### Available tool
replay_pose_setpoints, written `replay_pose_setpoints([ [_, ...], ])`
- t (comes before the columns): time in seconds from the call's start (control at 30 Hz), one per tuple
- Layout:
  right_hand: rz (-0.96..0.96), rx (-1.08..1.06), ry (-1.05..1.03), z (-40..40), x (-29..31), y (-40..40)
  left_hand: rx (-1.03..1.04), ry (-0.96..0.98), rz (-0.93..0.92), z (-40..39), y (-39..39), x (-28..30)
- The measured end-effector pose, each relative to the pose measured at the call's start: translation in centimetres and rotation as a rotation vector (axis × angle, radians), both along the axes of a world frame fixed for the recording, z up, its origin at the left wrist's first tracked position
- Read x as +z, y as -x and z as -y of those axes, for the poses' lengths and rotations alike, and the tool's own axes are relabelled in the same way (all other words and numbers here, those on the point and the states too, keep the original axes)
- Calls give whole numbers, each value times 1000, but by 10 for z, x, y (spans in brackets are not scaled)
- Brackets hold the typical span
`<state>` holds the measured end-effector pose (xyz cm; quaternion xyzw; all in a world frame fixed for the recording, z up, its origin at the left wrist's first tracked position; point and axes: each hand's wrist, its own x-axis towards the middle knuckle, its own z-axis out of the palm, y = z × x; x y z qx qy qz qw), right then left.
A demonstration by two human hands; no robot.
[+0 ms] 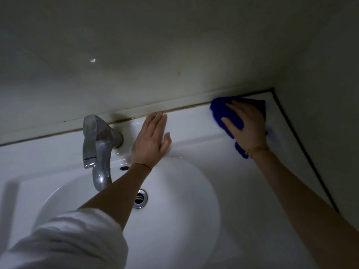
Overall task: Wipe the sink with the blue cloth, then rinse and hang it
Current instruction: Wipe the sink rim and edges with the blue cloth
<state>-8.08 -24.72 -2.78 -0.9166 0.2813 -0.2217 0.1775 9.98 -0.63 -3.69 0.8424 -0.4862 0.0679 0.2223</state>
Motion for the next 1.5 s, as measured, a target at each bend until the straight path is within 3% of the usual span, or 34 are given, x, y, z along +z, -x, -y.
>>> replay_pose_setpoints([
  [0.07,17,-208,-13,-7,-5,-9,0,3,3,0,0,-1],
  [0.13,34,-277,31,-37,-10,-27,0,-2,1,1,1,-2],
  [0.27,71,34,49,-96,-13,-48,-4,-30,11,0,0,-2],
  [0.37,12,230,75,-85,-12,-37,2,-31,6,-1,0,-2],
  [0.43,-26,251,92,-56,-8,-23,-5,-9,7,-1,0,-1],
  [0.57,-19,-66,49,11,-3,19,-10,-4,13,-1,0,-1],
  [0.7,-62,-352,-32,8,-3,17,-7,-1,17,0,1,-1],
  [0.9,-28,62,-18,-86,-10,-17,2,-26,12,-1,2,0],
  [1.1,-144,348,47,-90,-21,26,1,-19,18,0,2,-1],
  [1.2,-199,341,2,-86,-26,61,-8,2,31,0,2,-1],
  [1.37,-222,93,-65,-99,-23,54,-4,-20,17,0,4,-1],
  [1.5,-211,238,-95,-119,-23,57,-12,-13,6,-2,4,0],
])
